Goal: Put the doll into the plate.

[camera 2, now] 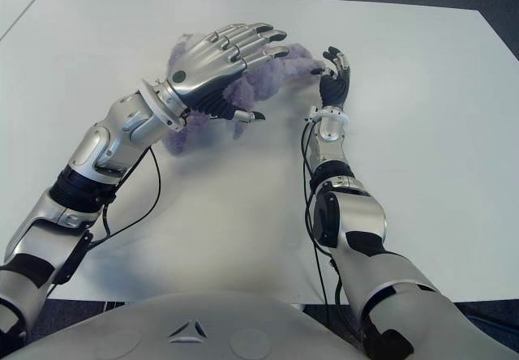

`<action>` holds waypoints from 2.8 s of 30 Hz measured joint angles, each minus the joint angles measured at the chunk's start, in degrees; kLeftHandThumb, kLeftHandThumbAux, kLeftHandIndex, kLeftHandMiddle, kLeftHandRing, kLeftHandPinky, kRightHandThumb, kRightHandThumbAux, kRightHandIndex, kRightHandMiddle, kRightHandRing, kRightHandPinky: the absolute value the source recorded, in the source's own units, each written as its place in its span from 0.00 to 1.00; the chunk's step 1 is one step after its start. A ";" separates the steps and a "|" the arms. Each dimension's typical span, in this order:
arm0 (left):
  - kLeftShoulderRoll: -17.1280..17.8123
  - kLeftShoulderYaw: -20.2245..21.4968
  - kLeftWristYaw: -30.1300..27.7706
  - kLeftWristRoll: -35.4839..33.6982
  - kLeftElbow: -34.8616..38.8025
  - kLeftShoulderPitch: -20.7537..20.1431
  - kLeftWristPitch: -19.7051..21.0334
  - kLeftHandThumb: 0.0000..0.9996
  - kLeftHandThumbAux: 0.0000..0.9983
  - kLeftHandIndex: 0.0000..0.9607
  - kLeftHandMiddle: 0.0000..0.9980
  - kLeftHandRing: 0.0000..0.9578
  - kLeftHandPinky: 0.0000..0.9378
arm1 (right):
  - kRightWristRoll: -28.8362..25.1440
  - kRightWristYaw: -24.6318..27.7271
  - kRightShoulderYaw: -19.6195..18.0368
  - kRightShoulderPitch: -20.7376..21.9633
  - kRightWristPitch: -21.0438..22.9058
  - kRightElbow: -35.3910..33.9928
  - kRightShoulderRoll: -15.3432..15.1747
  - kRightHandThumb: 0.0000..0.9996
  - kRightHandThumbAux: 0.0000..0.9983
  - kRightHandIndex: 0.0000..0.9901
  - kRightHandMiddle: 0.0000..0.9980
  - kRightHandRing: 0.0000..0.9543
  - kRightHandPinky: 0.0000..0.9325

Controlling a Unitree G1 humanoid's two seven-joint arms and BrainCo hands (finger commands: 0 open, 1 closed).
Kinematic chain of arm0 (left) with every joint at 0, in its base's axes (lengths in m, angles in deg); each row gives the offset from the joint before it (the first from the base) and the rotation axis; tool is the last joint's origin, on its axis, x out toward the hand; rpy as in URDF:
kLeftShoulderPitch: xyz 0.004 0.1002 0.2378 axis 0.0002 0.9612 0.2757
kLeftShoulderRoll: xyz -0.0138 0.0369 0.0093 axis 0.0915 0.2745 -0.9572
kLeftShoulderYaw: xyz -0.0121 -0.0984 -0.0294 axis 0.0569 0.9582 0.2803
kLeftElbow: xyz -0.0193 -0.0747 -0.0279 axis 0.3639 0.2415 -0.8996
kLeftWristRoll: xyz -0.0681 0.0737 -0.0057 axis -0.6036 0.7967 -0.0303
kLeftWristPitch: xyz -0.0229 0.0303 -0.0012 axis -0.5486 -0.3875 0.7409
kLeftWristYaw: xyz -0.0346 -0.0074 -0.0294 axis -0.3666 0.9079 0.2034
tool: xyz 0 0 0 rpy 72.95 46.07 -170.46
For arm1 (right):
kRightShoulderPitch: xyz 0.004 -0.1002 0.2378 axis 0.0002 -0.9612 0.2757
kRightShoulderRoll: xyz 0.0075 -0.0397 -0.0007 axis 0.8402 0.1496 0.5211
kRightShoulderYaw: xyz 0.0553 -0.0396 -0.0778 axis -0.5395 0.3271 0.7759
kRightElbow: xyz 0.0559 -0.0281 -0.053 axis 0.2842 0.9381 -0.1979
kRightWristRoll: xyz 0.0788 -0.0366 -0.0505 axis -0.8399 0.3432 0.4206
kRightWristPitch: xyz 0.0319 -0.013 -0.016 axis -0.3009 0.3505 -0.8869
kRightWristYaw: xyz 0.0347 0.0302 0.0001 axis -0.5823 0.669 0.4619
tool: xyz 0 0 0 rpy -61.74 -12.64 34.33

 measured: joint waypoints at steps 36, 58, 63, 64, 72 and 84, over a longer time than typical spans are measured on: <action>1.05 0.85 2.88 1.13 0.64 0.60 -4.33 0.09 0.41 0.00 0.00 0.00 0.00 | 3.52 -4.47 5.30 0.13 1.71 0.00 -0.58 0.71 0.73 0.42 0.23 0.23 0.23; 2.78 2.05 7.73 6.64 0.65 0.60 -4.77 0.07 0.42 0.00 0.00 0.00 0.00 | 3.57 -4.85 5.69 0.12 1.76 0.00 -0.73 0.68 0.73 0.41 0.29 0.29 0.33; 4.02 2.05 9.61 9.98 0.65 0.60 -4.77 0.05 0.43 0.00 0.00 0.00 0.00 | 3.40 -4.66 5.41 0.12 1.79 0.00 -0.72 0.68 0.73 0.41 0.29 0.30 0.34; 4.35 2.05 10.00 10.55 0.64 0.60 -4.77 0.04 0.44 0.00 0.00 0.00 0.00 | 3.35 -4.57 5.30 0.12 1.79 0.00 -0.71 0.68 0.73 0.40 0.29 0.30 0.33; 8.05 2.07 16.34 15.14 0.25 0.60 -6.02 0.02 0.44 0.00 0.00 0.00 0.00 | 2.32 -3.35 3.84 0.15 1.76 0.00 -0.50 0.70 0.74 0.40 0.31 0.31 0.25; 14.70 4.22 24.43 17.21 -0.19 0.86 -7.70 0.04 0.47 0.00 0.00 0.00 0.00 | 2.31 -1.36 2.82 0.19 1.48 0.00 -0.28 0.71 0.74 0.40 0.32 0.29 0.18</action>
